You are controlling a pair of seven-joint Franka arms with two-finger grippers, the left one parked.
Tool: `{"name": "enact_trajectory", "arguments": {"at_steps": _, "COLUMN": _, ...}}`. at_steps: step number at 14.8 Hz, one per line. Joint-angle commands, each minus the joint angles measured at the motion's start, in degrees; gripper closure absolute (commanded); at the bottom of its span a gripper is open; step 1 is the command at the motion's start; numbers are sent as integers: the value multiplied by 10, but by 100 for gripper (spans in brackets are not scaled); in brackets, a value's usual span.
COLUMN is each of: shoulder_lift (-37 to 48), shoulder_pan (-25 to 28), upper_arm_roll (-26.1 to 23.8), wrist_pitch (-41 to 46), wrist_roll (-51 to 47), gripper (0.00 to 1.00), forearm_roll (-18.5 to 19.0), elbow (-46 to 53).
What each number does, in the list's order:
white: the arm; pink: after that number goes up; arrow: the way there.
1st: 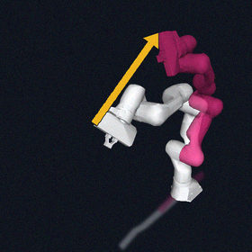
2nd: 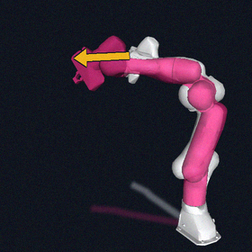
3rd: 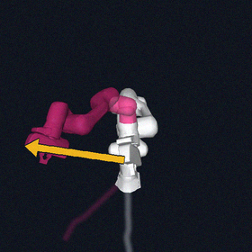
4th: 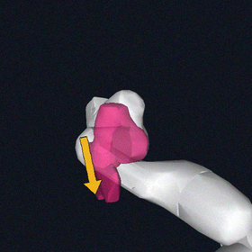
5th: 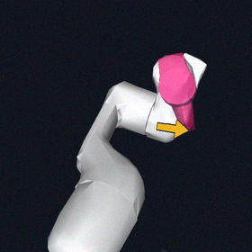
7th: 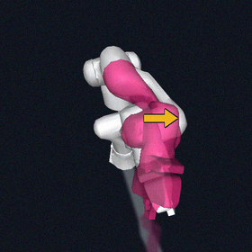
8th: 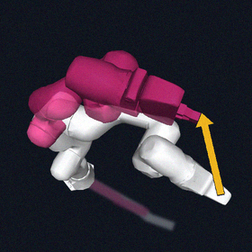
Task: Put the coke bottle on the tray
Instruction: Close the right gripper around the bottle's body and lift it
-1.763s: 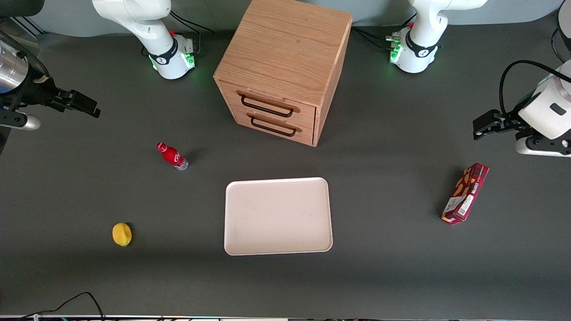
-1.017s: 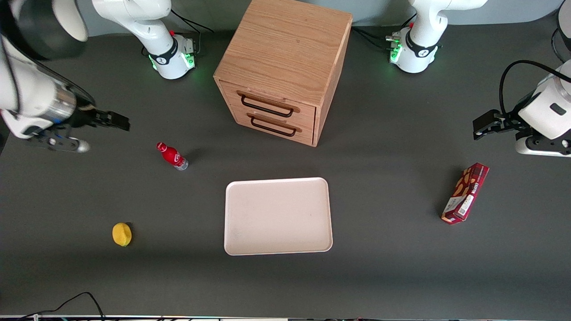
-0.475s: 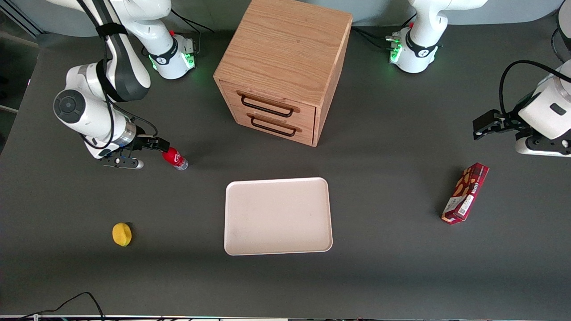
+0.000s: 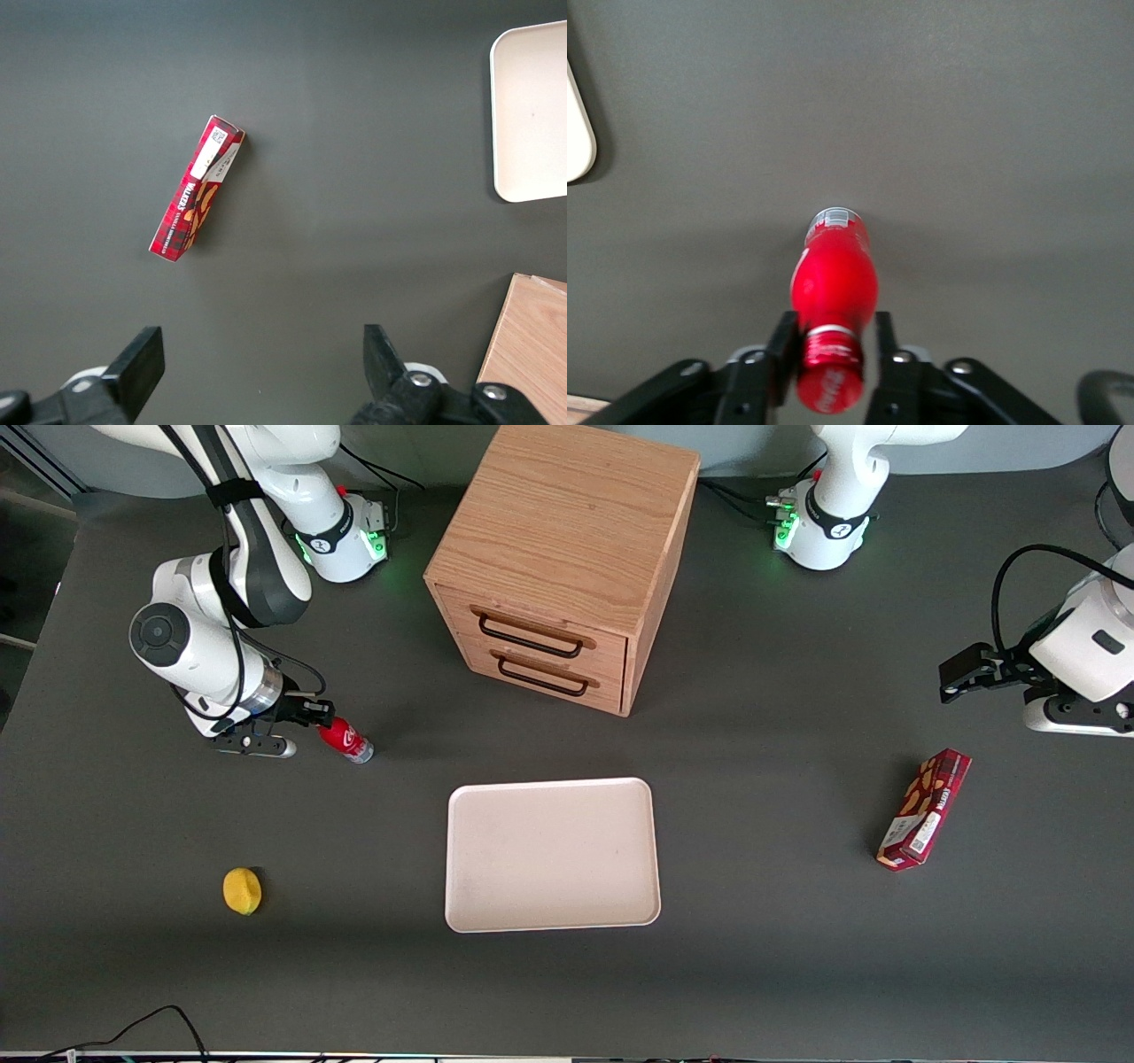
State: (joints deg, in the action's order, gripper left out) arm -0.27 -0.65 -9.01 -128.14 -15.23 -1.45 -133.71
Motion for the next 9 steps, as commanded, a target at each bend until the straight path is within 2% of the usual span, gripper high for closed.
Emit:
{"name": "enact_trajectory", "arguments": {"at_steps": 1, "shoulder_lift": 16, "shoulder_pan": 1, "upper_arm_roll": -2, "wrist_pitch": -4, "wrist_roll": -4, "gripper": 100, "forearm_roll": -9, "elbow": -11}}
{"name": "enact_trajectory", "arguments": {"at_steps": 4, "shoulder_lift": 24, "shoulder_pan": 0, "upper_arm_roll": -8, "wrist_pitch": 47, "wrist_roll": -2, "gripper": 100, "forearm_roll": -8, "elbow": 30}}
{"name": "enact_trajectory", "arguments": {"at_steps": 7, "shoulder_lift": 21, "shoulder_pan": 0, "upper_arm_roll": -8, "wrist_pitch": 232, "wrist_roll": -1, "gripper": 100, "forearm_roll": -6, "elbow": 191}}
{"name": "enact_trajectory", "arguments": {"at_steps": 9, "shoulder_lift": 0, "shoulder_pan": 6, "upper_arm_roll": -8, "wrist_pitch": 322, "wrist_roll": -5, "gripper": 100, "forearm_roll": -4, "elbow": 300}}
